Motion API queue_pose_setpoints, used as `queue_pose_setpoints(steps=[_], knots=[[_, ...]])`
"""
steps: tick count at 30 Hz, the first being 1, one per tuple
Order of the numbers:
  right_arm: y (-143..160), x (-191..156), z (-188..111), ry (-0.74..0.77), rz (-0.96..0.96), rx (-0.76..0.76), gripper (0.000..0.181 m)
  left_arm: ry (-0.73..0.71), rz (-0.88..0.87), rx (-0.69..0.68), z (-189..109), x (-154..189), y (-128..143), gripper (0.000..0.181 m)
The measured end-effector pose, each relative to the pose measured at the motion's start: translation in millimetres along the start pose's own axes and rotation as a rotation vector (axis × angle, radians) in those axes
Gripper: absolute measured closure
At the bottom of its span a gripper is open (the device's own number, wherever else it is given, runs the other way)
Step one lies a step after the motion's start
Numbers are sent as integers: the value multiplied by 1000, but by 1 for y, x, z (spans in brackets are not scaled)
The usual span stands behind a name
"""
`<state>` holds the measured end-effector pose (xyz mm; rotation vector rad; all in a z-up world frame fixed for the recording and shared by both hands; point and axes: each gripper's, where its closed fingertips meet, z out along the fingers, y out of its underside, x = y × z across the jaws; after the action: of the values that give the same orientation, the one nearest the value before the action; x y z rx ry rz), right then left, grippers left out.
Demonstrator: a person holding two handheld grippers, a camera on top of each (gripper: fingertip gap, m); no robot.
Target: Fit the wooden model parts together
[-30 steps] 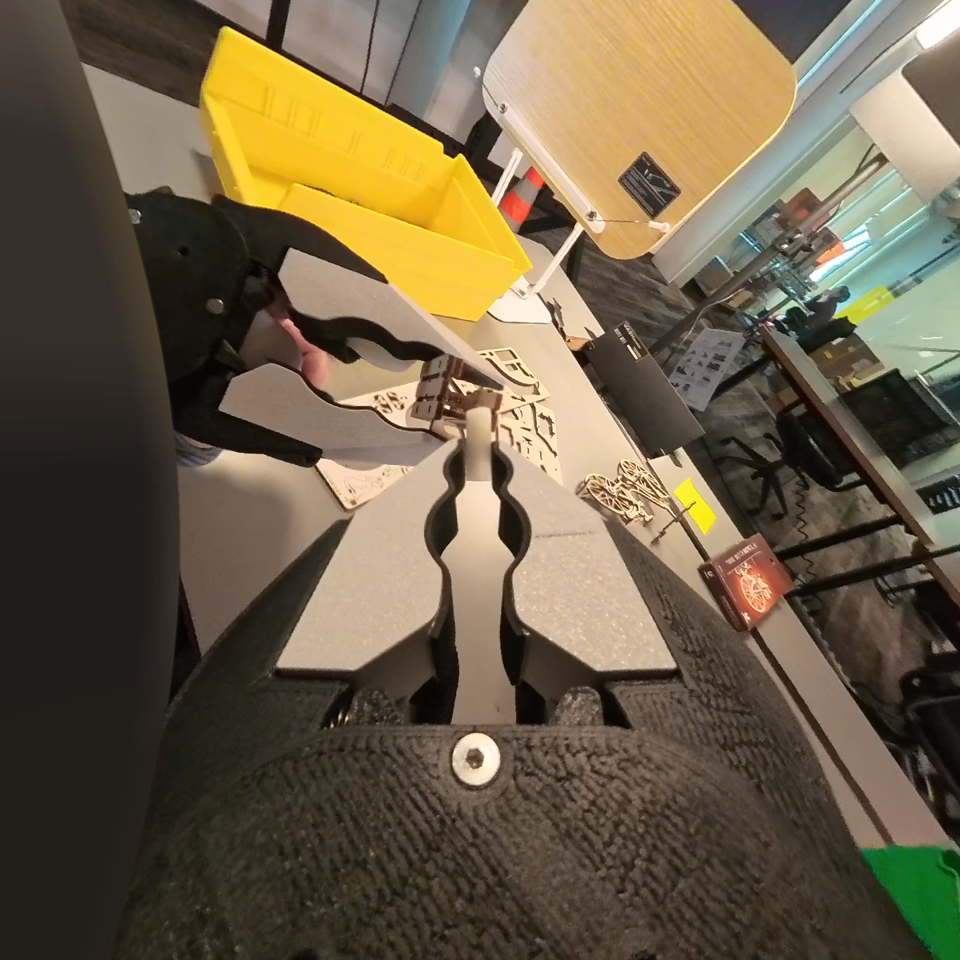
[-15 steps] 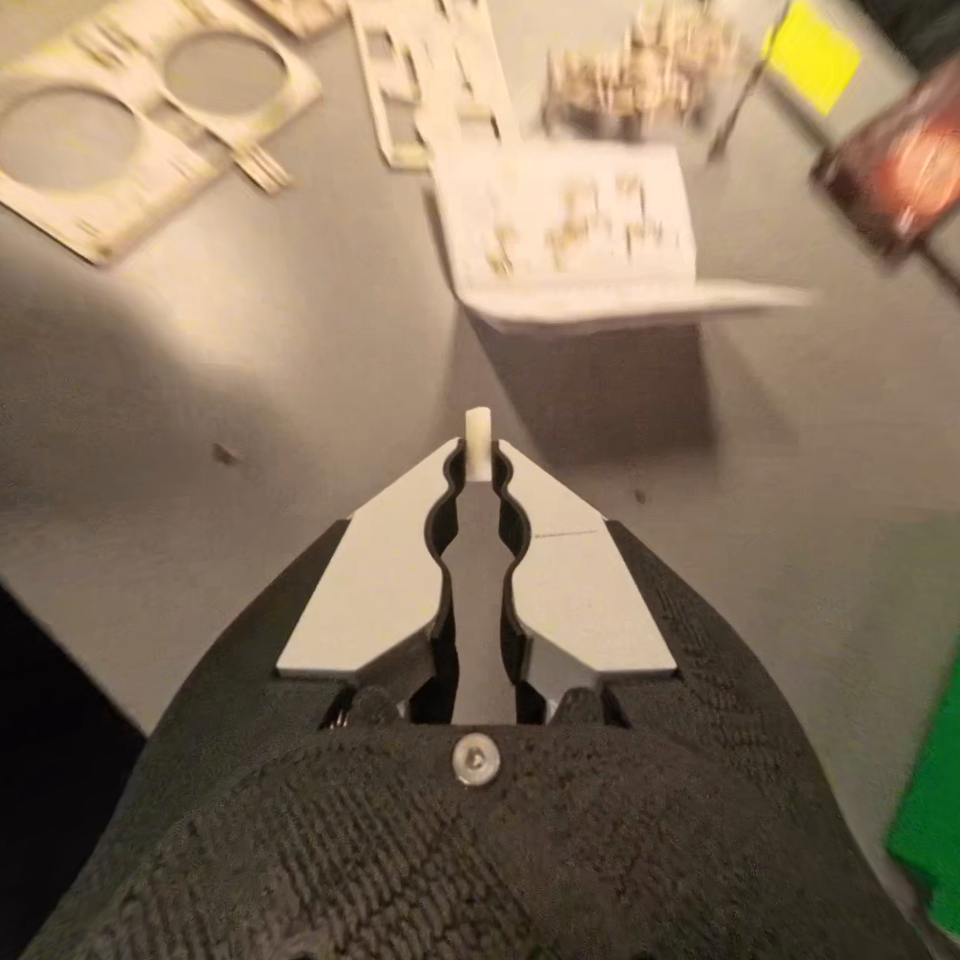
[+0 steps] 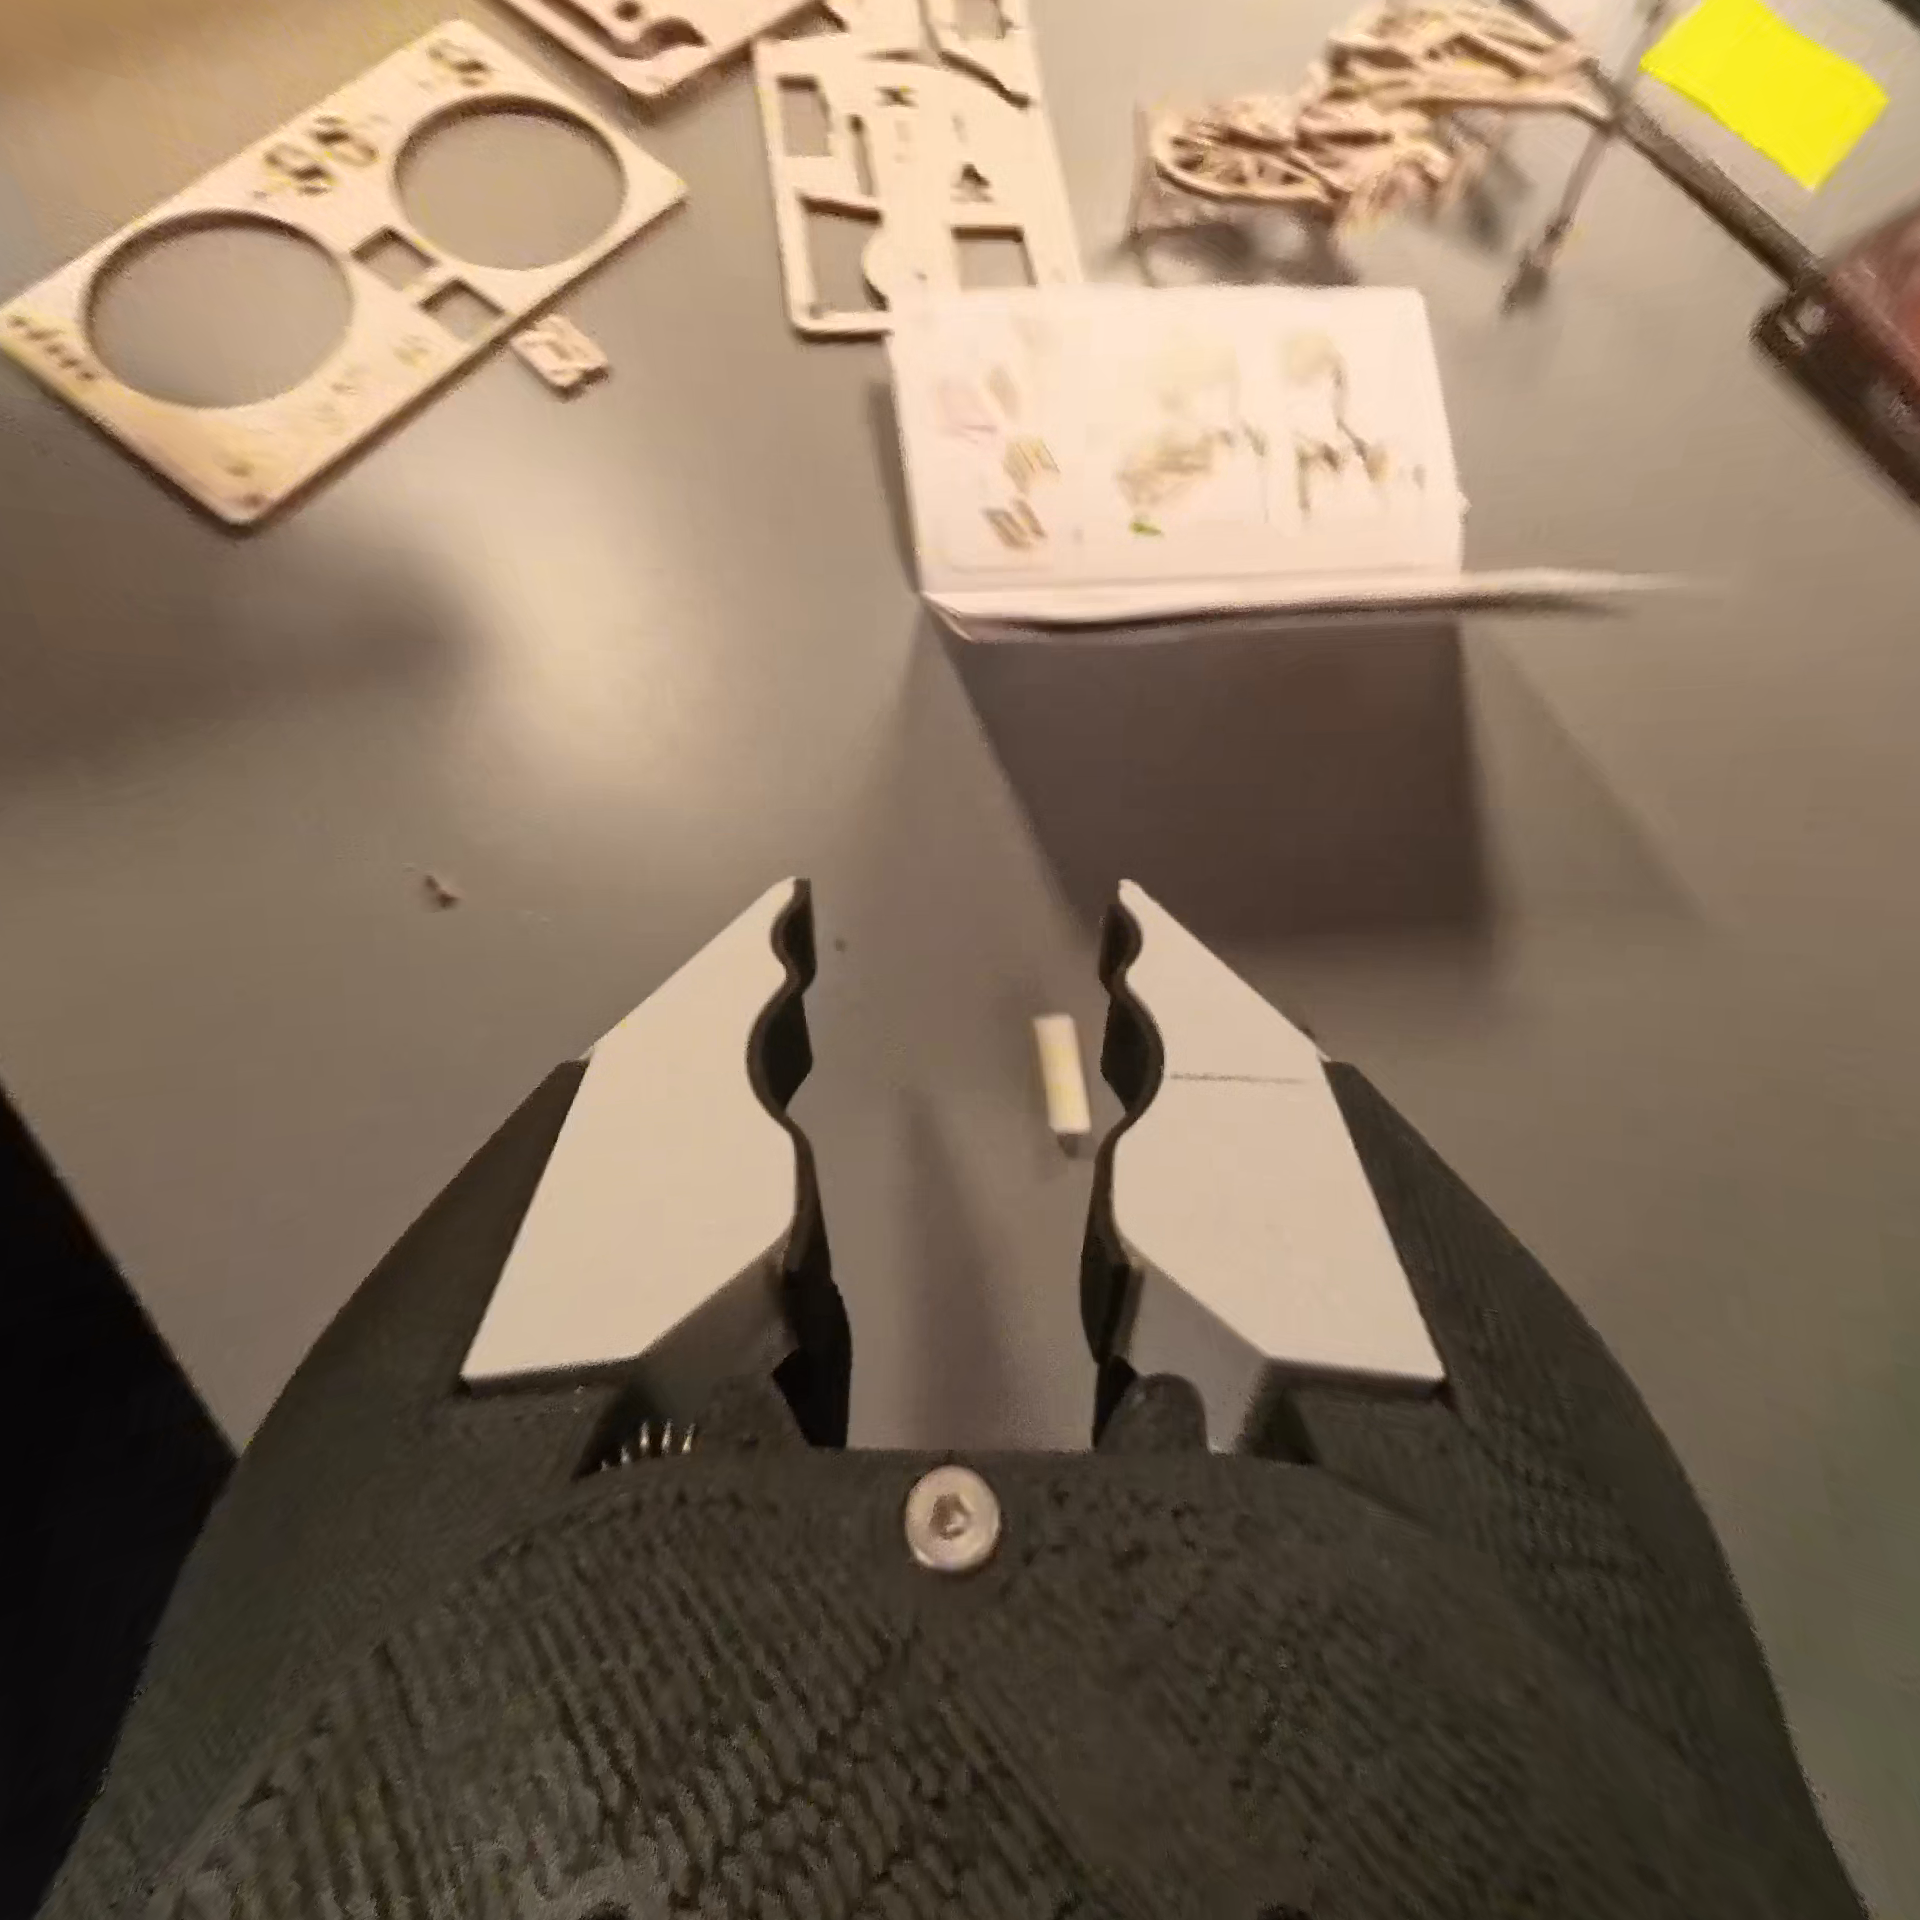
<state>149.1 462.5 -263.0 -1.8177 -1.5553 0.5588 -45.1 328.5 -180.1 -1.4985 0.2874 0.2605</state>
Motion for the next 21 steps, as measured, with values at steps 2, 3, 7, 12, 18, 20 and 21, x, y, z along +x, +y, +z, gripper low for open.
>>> queue_pose_setpoints(steps=[2, 3, 7, 12, 18, 20, 21], knots=[[-16, -25, 6, -97, -55, 15, 130, 11, -18, -14, -2, -3, 5, 149], [-29, -46, 12, -190, -84, 48, 133, 18, -27, -21, -3, -4, 7, 149], [-67, -110, 56, -403, -292, 59, 140, 41, -32, -38, -7, -5, 11, 149], [-85, -119, 118, -449, -580, -111, 145, 69, -31, -54, -17, -1, 12, 149], [-86, -115, 143, -525, -682, -310, 154, 87, -33, -82, -26, 0, 20, 149], [-87, -115, 146, -547, -678, -346, 160, 94, -42, -87, -26, 0, 22, 149], [-87, -116, 146, -562, -671, -363, 168, 103, -44, -92, -25, 1, 23, 149]])
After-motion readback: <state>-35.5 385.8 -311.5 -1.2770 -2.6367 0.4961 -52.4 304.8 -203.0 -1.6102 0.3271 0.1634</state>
